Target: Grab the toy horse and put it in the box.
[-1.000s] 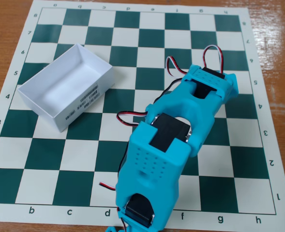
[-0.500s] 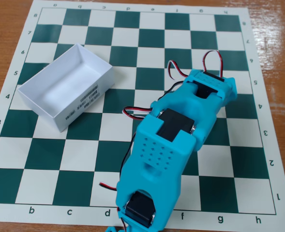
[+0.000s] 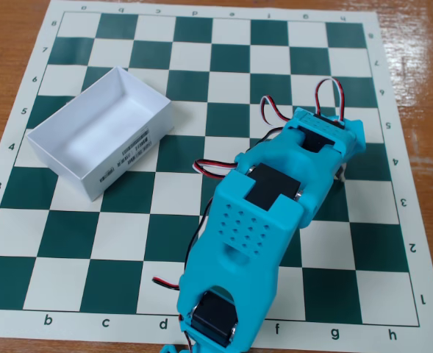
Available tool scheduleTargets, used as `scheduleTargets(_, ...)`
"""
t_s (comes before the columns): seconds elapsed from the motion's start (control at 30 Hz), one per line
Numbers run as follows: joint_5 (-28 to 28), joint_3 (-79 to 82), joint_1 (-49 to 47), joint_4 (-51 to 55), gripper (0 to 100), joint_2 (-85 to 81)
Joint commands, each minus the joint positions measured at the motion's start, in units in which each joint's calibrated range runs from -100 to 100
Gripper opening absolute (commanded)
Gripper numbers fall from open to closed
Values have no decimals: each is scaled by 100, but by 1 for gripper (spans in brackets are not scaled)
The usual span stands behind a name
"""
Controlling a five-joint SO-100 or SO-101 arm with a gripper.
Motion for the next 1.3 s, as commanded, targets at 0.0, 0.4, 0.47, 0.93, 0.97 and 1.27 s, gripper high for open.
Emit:
scheduleTargets(0.0,8,-14,37,-75,0,-289)
scheduleTargets(0.4,-510,1879,-692,-174,0,-2732)
scheduleTargets(0.47,-651,2271,-942,-174,0,-3307)
scheduleTargets(0.93,-1638,4383,-3227,-565,0,-6608)
scheduleTargets(0.97,-1687,4474,-3377,-739,0,-6670)
scheduleTargets(1.27,-1887,4856,-4335,-2591,0,-6103)
